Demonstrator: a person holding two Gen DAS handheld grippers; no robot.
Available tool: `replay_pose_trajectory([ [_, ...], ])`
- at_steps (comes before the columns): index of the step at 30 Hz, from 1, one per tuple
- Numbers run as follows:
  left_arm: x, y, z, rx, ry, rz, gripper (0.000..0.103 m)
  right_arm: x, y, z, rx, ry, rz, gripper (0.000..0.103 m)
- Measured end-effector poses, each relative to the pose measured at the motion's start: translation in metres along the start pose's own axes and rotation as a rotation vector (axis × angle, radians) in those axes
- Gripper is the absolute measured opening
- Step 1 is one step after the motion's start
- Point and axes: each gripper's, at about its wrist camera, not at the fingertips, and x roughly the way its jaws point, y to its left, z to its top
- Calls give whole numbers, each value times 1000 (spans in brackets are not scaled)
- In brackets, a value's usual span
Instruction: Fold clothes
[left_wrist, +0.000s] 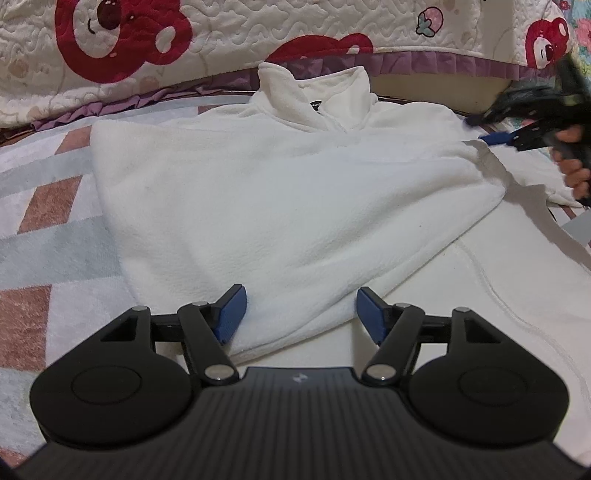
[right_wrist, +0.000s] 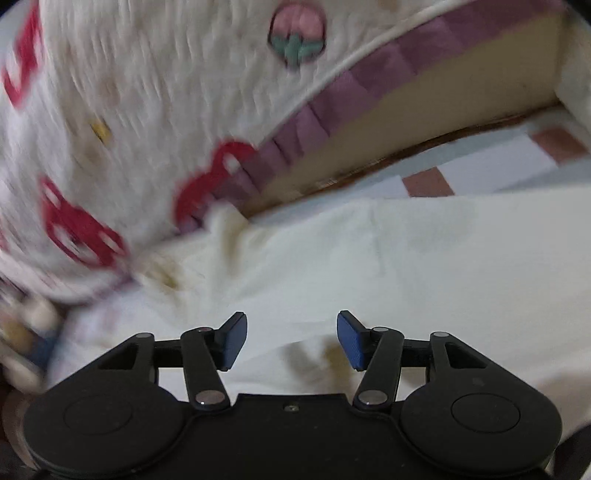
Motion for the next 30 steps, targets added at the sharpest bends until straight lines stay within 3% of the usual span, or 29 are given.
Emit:
replay_pose_trajectory([
  [1, 0, 0, 0, -1, -2, -2, 66, 10, 0, 0, -12, 28, -24, 39],
  [2, 0, 1, 0, -3, -4, -4, 66, 20, -1, 0, -23, 57, -47, 28],
  [4, -1, 2, -1, -9, -7, -10, 66, 20, 3, -2, -92, 8, -88, 13],
  [7, -1, 3, -1, -14, -8, -14, 66, 8, 7, -3, -163, -91, -111, 10],
  [9, -1, 1, -1, -6, -6, -8, 66, 9, 9, -2, -226, -98, -145, 7],
  [11, 0, -2, -1, 10, -5, 1, 66, 15, 6, -2, -275, -77, -246, 3],
  [12, 0, -3, -2, 16, -5, 5, 66, 19, 5, -3, -298, -65, -302, 3],
  [13, -1, -4, -2, 21, -5, 9, 66, 12, 4, -5, -284, -84, -303, 6],
  [15, -2, -4, -2, 19, -9, 12, 66, -9, 4, -11, -222, -149, -256, 13],
  [19, -7, -2, -3, -4, -19, 2, 67, -26, 25, -31, -333, -177, -144, 22],
  [21, -7, -1, -4, -9, -18, 3, 67, -19, 35, -41, -418, -132, -121, 22],
  [24, -6, -3, -5, 3, -15, 13, 67, -2, 35, -53, -488, -78, -171, 22],
  [30, -5, -15, -3, 31, -2, 82, 67, 4, 27, -61, -522, -92, -168, 29],
])
